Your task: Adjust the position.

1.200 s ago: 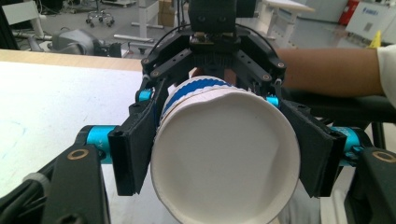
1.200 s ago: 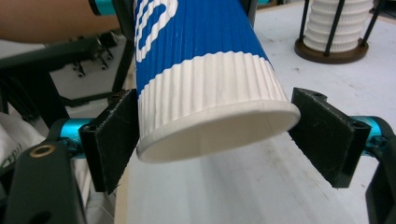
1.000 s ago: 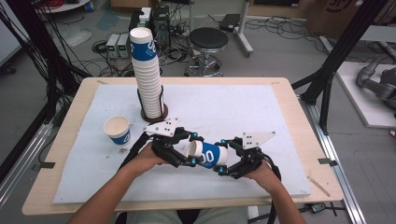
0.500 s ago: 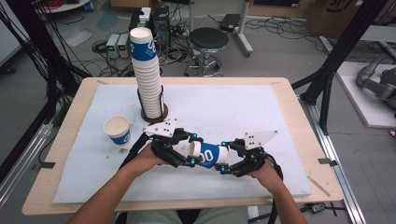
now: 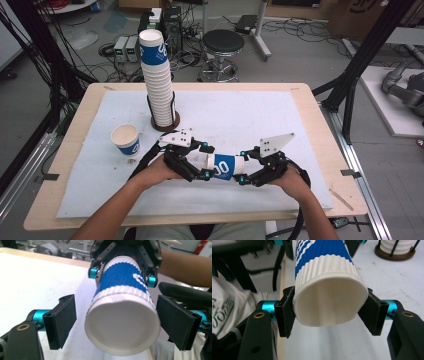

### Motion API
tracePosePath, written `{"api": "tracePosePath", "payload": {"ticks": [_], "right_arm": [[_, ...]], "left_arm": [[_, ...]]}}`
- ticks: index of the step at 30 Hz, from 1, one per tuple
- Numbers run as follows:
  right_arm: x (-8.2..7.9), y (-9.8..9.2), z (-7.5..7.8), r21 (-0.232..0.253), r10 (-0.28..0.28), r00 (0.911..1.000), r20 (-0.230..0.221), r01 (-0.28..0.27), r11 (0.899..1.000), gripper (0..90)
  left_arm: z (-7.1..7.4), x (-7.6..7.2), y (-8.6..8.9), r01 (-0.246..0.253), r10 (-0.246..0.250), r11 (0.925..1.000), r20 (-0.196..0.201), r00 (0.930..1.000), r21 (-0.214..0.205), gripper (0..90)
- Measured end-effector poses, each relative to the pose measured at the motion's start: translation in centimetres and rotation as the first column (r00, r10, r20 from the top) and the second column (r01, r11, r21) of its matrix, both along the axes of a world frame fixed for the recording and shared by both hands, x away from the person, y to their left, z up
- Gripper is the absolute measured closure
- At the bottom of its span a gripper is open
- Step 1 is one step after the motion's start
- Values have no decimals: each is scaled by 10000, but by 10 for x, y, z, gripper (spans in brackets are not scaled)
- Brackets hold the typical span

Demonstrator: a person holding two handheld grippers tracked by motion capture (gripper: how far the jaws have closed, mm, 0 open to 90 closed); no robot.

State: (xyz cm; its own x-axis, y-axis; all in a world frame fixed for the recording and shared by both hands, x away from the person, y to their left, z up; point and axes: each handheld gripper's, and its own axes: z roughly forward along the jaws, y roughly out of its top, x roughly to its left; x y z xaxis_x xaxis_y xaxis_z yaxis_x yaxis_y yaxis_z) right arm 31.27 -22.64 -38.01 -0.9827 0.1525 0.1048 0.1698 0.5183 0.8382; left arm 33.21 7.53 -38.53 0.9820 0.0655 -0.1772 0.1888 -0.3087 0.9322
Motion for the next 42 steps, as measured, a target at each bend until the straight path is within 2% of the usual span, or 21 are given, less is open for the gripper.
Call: {"api": "tracePosePath", "payload": {"ticks": [4, 6, 9, 10, 15, 19, 21, 23, 27, 32, 34, 37, 40, 42], "right_arm": [[2, 3, 10, -982, 119, 9995, 301, -89, 9951, 365], [3, 5, 15, -1631, 190, 9990, 410, -121, 9865, 365], [5, 12, 22, -2385, 365, 9980, 510, -233, 9709, 364], [6, 14, 24, -2642, 447, 9973, 575, -280, 9641, 364], [8, 26, 36, -3605, 779, 9942, 747, -459, 9316, 364], [8, 37, 41, -4404, 1049, 9910, 831, -579, 8959, 364], [8, 43, 41, -4714, 1237, 9888, 840, -700, 8791, 364], [7, 47, 42, -4995, 1208, 9896, 777, -662, 8638, 364], [6, 55, 42, -5302, 1372, 9880, 717, -788, 8442, 363], [6, 60, 43, -5509, 1474, 9866, 695, -852, 8302, 361], [5, 61, 44, -5523, 1485, 9867, 665, -875, 8290, 360], [4, 63, 45, -5633, 1517, 9861, 678, -877, 8216, 361], [4, 63, 44, -5650, 1553, 9855, 689, -898, 8202, 356], [4, 63, 45, -5592, 1457, 9866, 735, -802, 8251, 326]], "left_arm": [[5, 0, 0, 79, -94, 9986, 285, 9996, 524, 175], [9, 1, -2, 161, -199, 9962, 437, 9988, 860, 175], [12, 2, -5, 235, -290, 9922, 434, 9986, 1227, 175], [13, 3, -6, 271, -345, 9892, 498, 9982, 1438, 175], [11, 3, -15, 469, -558, 9817, 432, 9975, 1844, 175], [8, 3, -21, 579, -706, 9720, 479, 9964, 2278, 175], [8, 4, -23, 632, -757, 9696, 443, 9961, 2362, 185], [8, 4, -25, 666, -820, 9653, 510, 9953, 2523, 194], [6, 3, -29, 807, -957, 9586, 421, 9945, 2731, 225], [3, 4, -31, 986, -1138, 9479, 329, 9930, 3029, 272], [2, 4, -31, 1090, -1233, 9464, 281, 9920, 3041, 289], [2, 3, -32, 1201, -1359, 9442, 306, 9903, 3067, 317], [2, 4, -31, 1229, -1398, 9438, 335, 9896, 3068, 321], [3, 4, -30, 1232, -1396, 9460, 338, 9896, 2999, 320]]}}
